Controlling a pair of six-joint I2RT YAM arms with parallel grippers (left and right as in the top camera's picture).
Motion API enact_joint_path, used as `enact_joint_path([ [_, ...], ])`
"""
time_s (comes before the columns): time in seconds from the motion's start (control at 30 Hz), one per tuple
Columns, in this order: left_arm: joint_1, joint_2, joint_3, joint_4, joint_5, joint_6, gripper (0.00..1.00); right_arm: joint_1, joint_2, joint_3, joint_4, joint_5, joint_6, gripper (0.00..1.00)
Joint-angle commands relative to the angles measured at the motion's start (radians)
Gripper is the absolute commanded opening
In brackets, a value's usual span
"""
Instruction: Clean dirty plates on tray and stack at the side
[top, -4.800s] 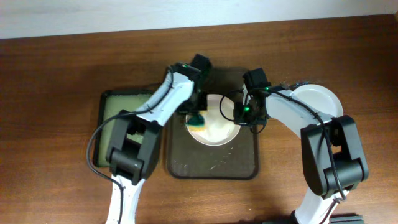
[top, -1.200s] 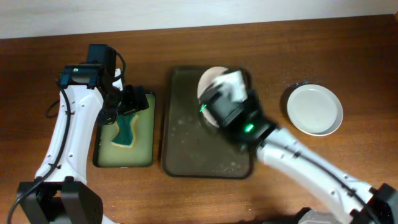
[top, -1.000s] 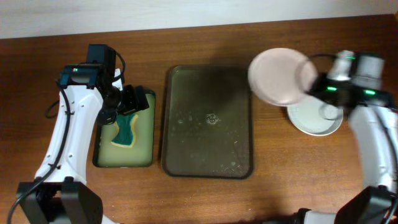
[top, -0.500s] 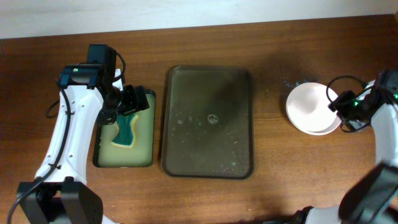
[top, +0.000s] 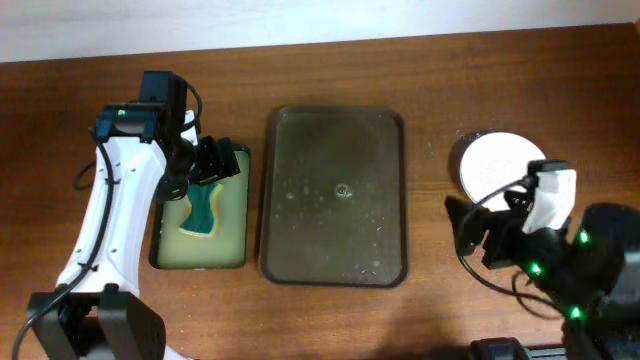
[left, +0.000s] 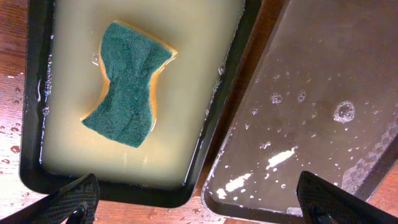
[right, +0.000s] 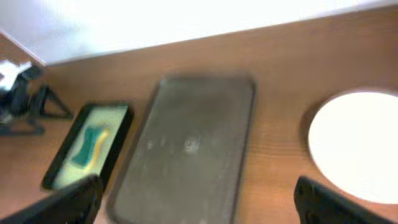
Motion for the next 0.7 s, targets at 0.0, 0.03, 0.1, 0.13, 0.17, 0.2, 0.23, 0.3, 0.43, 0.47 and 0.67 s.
enact_joint_path([
  [0.0,0.002,-0.011,0.009,-0.001,0.003,0.000,0.99,0.018,-0.175,-0.205,0.152,0.107,-0.126,0.98],
  [0.03,0.002,-0.011,0.009,-0.001,0.003,0.000,0.99,0.018,-0.244,-0.304,0.189,0.107,-0.142,0.98],
  [0.1,0.002,-0.011,0.009,-0.001,0.003,0.000,0.99,0.018,-0.452,-0.594,0.331,0.081,-0.138,0.98],
  [0.13,0.002,-0.011,0.009,-0.002,0.003,0.000,0.99,0.018,-0.530,-0.697,0.402,0.079,-0.138,0.98],
  [0.17,0.002,-0.011,0.009,-0.002,0.003,0.000,0.99,0.018,-0.592,-0.774,0.459,0.080,-0.138,0.98],
  [0.2,0.002,-0.011,0.009,-0.001,0.003,0.000,0.99,0.018,-0.697,-0.894,0.539,0.080,-0.139,0.99],
  [0.23,0.002,-0.011,0.009,-0.002,0.003,0.000,0.99,0.016,-0.691,-0.941,0.593,0.080,-0.138,0.98],
  [0.3,0.002,-0.011,0.009,-0.002,0.003,0.000,0.99,0.016,-0.692,-1.020,0.681,0.080,-0.139,0.98],
  [0.43,0.002,-0.011,0.009,-0.002,0.003,0.000,1.00,0.016,-0.692,-1.144,0.921,0.080,-0.139,0.98],
  [0.47,0.002,-0.011,0.009,-0.001,0.003,0.000,1.00,0.016,-0.692,-1.144,0.921,0.080,-0.139,0.98],
  [0.67,0.002,-0.011,0.009,-0.002,0.003,0.000,0.99,0.016,-0.690,-1.144,0.920,0.080,-0.139,0.98],
])
